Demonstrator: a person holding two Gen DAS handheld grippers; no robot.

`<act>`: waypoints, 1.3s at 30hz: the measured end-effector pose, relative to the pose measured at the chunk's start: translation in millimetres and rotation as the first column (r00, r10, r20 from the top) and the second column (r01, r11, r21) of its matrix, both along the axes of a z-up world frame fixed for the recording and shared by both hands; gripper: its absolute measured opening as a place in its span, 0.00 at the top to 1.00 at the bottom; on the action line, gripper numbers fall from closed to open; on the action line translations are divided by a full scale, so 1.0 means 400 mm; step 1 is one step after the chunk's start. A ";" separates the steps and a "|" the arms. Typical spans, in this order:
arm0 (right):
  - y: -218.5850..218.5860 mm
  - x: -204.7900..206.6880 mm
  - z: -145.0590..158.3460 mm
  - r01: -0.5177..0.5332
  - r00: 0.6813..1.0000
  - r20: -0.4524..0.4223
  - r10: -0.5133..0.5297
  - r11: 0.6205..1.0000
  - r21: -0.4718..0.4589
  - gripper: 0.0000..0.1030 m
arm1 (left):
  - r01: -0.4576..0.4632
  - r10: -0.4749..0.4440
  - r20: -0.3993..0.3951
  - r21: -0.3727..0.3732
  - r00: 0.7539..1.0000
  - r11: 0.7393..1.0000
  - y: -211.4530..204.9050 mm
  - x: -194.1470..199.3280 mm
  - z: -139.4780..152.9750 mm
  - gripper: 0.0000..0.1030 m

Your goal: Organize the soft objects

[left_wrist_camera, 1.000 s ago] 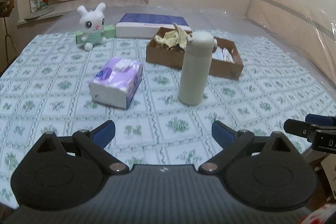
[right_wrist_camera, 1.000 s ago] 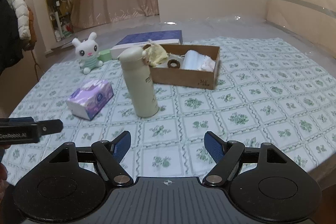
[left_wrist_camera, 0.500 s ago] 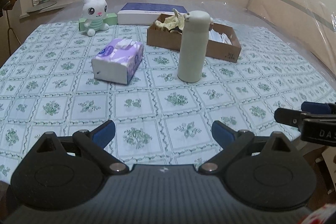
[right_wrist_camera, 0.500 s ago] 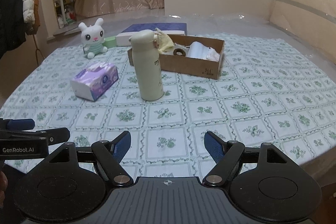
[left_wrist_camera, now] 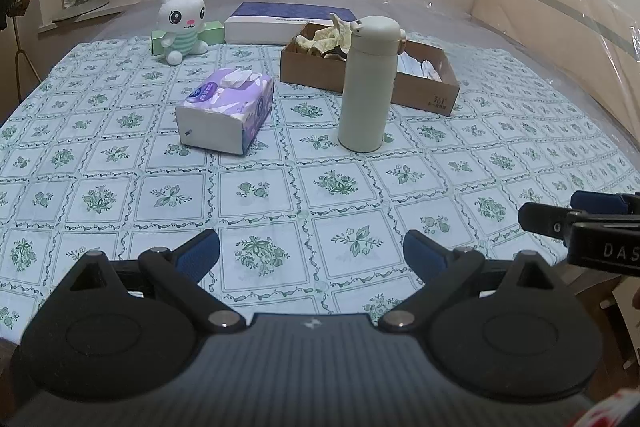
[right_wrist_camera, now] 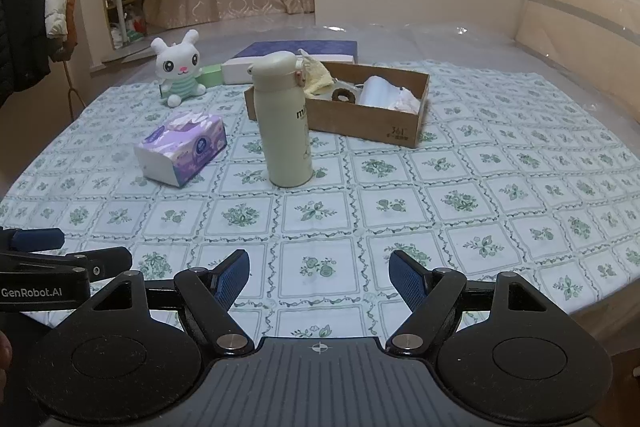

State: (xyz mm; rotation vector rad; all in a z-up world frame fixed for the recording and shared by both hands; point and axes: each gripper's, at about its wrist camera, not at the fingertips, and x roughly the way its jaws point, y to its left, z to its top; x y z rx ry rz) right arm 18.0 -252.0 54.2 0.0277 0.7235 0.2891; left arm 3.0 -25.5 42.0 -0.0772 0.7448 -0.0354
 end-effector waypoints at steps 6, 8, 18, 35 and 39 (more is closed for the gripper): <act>0.000 0.001 0.000 0.000 1.000 0.000 0.000 1.000 0.000 0.26 | -0.006 0.006 -0.001 0.000 1.000 1.000 0.001 0.001 -0.001 0.05; 0.000 0.000 0.000 0.000 1.000 0.001 0.000 1.000 0.000 0.26 | -0.007 0.007 -0.001 -0.001 1.000 1.000 0.001 0.001 0.000 0.05; 0.003 0.002 0.003 0.000 1.000 0.005 0.000 1.000 0.000 0.26 | -0.012 0.012 -0.002 -0.002 1.000 1.000 0.004 0.004 -0.003 0.05; 0.001 0.003 0.000 0.002 1.000 0.003 -0.002 1.000 0.002 0.26 | -0.010 0.010 -0.001 -0.003 1.000 1.000 0.002 0.004 -0.005 0.05; 0.001 0.004 0.000 0.002 1.000 0.003 -0.002 1.000 0.002 0.26 | -0.011 0.011 -0.001 -0.003 1.000 1.000 0.002 0.004 -0.005 0.05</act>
